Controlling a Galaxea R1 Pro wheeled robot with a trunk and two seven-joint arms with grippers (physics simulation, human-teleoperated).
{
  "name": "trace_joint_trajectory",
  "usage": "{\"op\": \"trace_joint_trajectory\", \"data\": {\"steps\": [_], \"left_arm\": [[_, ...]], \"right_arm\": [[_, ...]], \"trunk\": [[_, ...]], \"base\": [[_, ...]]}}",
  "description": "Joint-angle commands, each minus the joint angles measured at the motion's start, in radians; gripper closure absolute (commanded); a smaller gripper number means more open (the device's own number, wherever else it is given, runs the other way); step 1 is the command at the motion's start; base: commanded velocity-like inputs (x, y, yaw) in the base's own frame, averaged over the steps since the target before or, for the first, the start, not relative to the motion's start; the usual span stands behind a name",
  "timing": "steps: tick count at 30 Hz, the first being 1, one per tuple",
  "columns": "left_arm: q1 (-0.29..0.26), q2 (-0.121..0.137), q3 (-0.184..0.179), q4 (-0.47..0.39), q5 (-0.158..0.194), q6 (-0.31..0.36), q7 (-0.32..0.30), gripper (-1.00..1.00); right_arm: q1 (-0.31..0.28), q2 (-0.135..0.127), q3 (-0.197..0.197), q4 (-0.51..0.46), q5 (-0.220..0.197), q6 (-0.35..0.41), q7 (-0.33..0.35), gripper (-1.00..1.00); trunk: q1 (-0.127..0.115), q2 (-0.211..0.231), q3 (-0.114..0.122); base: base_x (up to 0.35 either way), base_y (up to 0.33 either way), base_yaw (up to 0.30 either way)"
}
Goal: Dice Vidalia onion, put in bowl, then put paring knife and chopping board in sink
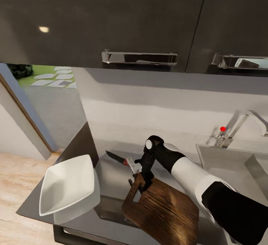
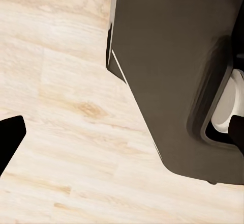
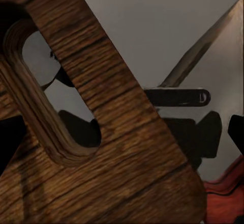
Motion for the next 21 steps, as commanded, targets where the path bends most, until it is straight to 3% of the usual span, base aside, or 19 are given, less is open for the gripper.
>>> {"op": "trace_joint_trajectory", "data": {"steps": [1,21], "left_arm": [[-0.001,0.000,0.000,0.002,0.006,-0.005,0.000,-1.00],[-0.001,-0.002,-0.001,0.002,0.005,-0.005,0.000,-1.00]], "right_arm": [[-0.001,-0.001,0.004,0.000,0.009,-0.005,-0.084,-1.00],[-0.001,0.001,0.004,0.000,0.008,-0.004,-0.083,-1.00]], "trunk": [[0.001,-0.001,-0.002],[0.001,-0.001,-0.002]], "base": [[0.046,0.000,0.000],[0.005,0.000,0.000]]}}
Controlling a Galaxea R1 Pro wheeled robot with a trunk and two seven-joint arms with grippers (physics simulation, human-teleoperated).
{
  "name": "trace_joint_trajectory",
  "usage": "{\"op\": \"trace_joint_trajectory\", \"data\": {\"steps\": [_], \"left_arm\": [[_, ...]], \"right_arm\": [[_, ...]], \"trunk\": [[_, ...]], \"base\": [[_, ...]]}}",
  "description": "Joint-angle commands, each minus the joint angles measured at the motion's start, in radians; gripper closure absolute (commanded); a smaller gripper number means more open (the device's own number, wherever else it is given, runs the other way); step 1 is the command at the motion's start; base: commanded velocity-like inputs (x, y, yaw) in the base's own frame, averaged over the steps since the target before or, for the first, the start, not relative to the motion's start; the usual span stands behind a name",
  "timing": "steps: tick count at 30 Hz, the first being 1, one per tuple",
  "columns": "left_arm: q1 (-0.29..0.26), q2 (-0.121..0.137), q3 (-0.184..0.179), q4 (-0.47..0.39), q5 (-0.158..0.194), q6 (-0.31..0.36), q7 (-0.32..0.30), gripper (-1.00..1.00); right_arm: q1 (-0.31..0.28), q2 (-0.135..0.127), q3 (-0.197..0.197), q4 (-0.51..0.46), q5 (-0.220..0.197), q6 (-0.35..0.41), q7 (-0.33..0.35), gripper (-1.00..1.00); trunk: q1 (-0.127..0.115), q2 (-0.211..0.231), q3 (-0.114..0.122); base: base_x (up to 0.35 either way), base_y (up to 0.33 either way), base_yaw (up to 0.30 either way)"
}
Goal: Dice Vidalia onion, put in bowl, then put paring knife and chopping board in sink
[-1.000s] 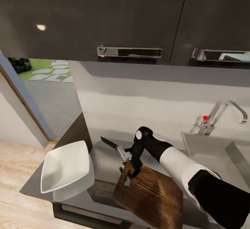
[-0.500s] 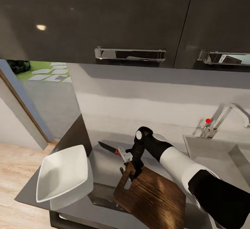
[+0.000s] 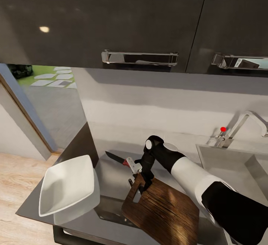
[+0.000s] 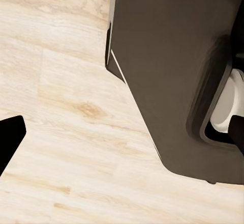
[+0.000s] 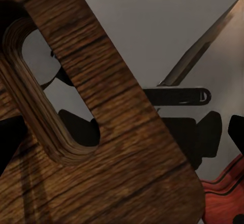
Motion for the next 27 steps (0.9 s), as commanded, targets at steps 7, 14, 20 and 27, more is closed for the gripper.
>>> {"op": "trace_joint_trajectory", "data": {"steps": [7,14,20,27], "left_arm": [[-0.001,0.000,-0.001,0.002,0.006,-0.006,0.000,-1.00],[-0.001,0.000,-0.001,0.002,0.006,-0.005,0.000,-1.00],[-0.001,0.000,-0.001,0.002,0.006,-0.006,0.000,-1.00],[-0.001,0.001,-0.001,0.005,0.006,-0.006,0.000,-1.00]], "right_arm": [[0.000,0.003,0.003,-0.008,0.006,-0.001,-0.076,-1.00],[0.000,0.006,0.002,-0.018,0.007,0.000,-0.034,-1.00],[0.000,0.008,0.001,-0.021,0.008,0.003,-0.009,-1.00],[0.000,0.009,0.001,-0.019,0.008,0.003,-0.017,-1.00]], "trunk": [[0.001,-0.001,-0.002],[0.001,-0.001,-0.002],[0.001,-0.001,-0.002],[0.001,-0.001,-0.002]], "base": [[0.000,0.000,0.000],[0.000,0.000,0.000],[0.000,0.000,0.000],[0.000,0.000,0.000]]}}
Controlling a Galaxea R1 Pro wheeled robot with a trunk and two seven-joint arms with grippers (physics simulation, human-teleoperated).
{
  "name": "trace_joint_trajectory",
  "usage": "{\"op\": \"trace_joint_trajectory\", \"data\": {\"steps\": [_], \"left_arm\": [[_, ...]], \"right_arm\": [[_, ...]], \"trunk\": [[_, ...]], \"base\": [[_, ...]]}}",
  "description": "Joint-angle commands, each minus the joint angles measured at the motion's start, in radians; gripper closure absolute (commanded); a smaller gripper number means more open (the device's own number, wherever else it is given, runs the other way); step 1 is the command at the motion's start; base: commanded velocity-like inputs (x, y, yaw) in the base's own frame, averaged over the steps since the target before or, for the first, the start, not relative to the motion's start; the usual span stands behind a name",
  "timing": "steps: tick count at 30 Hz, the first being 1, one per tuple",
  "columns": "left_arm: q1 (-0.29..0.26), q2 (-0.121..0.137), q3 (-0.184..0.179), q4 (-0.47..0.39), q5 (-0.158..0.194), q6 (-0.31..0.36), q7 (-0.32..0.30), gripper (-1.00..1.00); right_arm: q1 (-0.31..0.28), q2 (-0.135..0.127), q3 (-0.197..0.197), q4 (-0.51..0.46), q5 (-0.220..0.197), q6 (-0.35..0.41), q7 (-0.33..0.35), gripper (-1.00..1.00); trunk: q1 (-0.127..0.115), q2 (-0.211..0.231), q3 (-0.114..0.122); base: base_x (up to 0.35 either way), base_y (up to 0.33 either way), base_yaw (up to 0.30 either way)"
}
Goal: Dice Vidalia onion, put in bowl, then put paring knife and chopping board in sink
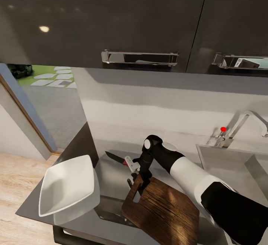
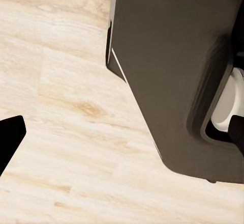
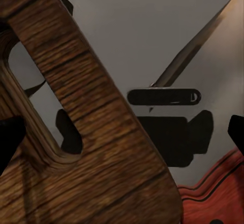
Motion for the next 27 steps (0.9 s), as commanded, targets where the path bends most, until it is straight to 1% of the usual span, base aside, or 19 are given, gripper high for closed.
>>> {"op": "trace_joint_trajectory", "data": {"steps": [1,6,10,27], "left_arm": [[-0.001,0.000,-0.001,0.004,0.006,-0.005,0.000,-1.00],[-0.001,0.001,-0.001,0.007,0.006,-0.005,0.000,-1.00],[-0.001,0.001,-0.001,0.008,0.006,-0.005,0.000,-1.00],[-0.001,0.002,-0.001,0.013,0.006,-0.005,0.000,-1.00]], "right_arm": [[-0.001,0.001,0.002,0.002,0.003,-0.007,-0.003,-1.00],[-0.001,0.005,0.002,0.010,0.001,-0.007,-0.042,-1.00],[-0.001,0.005,0.002,0.012,0.000,-0.007,-0.060,-1.00],[-0.001,0.005,0.002,0.015,-0.001,-0.007,-0.068,-1.00]], "trunk": [[0.001,-0.002,-0.002],[0.001,-0.002,-0.002],[0.001,-0.002,-0.005],[0.001,-0.002,-0.027]], "base": [[0.000,0.000,0.000],[0.000,0.000,0.000],[0.000,0.000,0.000],[0.000,0.000,0.000]]}}
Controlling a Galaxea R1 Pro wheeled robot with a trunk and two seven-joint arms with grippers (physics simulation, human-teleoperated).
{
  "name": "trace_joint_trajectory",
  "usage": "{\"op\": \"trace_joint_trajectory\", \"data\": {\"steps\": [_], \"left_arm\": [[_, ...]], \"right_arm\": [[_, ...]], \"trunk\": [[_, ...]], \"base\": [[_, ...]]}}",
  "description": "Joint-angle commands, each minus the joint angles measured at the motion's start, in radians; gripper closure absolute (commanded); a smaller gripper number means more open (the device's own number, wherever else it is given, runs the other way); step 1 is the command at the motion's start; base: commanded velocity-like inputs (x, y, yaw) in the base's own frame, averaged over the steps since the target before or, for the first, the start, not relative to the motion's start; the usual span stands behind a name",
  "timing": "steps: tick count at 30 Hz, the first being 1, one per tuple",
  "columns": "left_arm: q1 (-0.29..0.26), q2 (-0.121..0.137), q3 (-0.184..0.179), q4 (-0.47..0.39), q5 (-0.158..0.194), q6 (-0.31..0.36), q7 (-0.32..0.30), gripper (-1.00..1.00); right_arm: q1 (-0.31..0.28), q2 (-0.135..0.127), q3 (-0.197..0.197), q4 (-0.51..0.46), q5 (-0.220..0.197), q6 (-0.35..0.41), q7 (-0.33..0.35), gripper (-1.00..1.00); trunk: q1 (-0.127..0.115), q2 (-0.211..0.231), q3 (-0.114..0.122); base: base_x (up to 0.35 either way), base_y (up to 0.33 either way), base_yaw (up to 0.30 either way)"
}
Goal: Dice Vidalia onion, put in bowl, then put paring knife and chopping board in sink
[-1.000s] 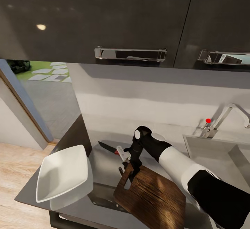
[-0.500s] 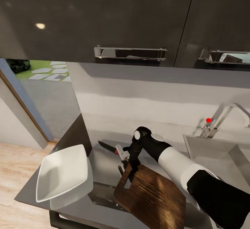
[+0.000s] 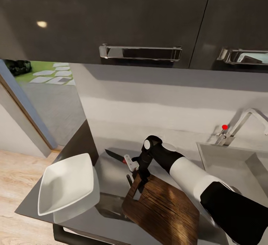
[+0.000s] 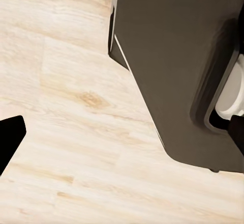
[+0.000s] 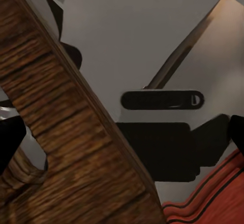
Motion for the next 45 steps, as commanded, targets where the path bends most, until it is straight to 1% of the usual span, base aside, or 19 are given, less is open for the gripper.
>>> {"op": "trace_joint_trajectory", "data": {"steps": [1,17,24,25,45], "left_arm": [[-0.001,0.000,0.000,0.002,0.006,-0.005,0.000,-1.00],[-0.001,0.000,0.000,0.002,0.006,-0.005,0.000,-1.00],[-0.001,0.000,0.000,0.001,0.006,-0.005,0.000,-1.00],[0.000,0.000,0.000,0.001,0.006,-0.005,0.000,-1.00],[0.000,-0.002,-0.001,0.001,0.004,-0.005,-0.001,-1.00]], "right_arm": [[-0.001,0.000,0.001,-0.001,0.004,-0.007,0.001,-1.00],[-0.001,-0.001,0.001,0.001,0.005,-0.008,0.000,-1.00],[0.000,-0.001,0.001,0.001,0.004,-0.008,0.000,-1.00],[0.000,-0.001,0.001,0.001,0.004,-0.009,0.000,1.00],[0.000,-0.004,0.001,0.001,0.004,-0.008,0.003,1.00]], "trunk": [[0.001,-0.002,-0.003],[0.001,-0.002,-0.024],[0.001,-0.002,-0.027],[0.001,-0.002,-0.027],[0.001,-0.002,-0.027]], "base": [[0.000,0.000,0.000],[0.000,0.000,0.000],[0.000,0.000,0.000],[0.000,0.000,0.000],[0.000,0.000,0.000]]}}
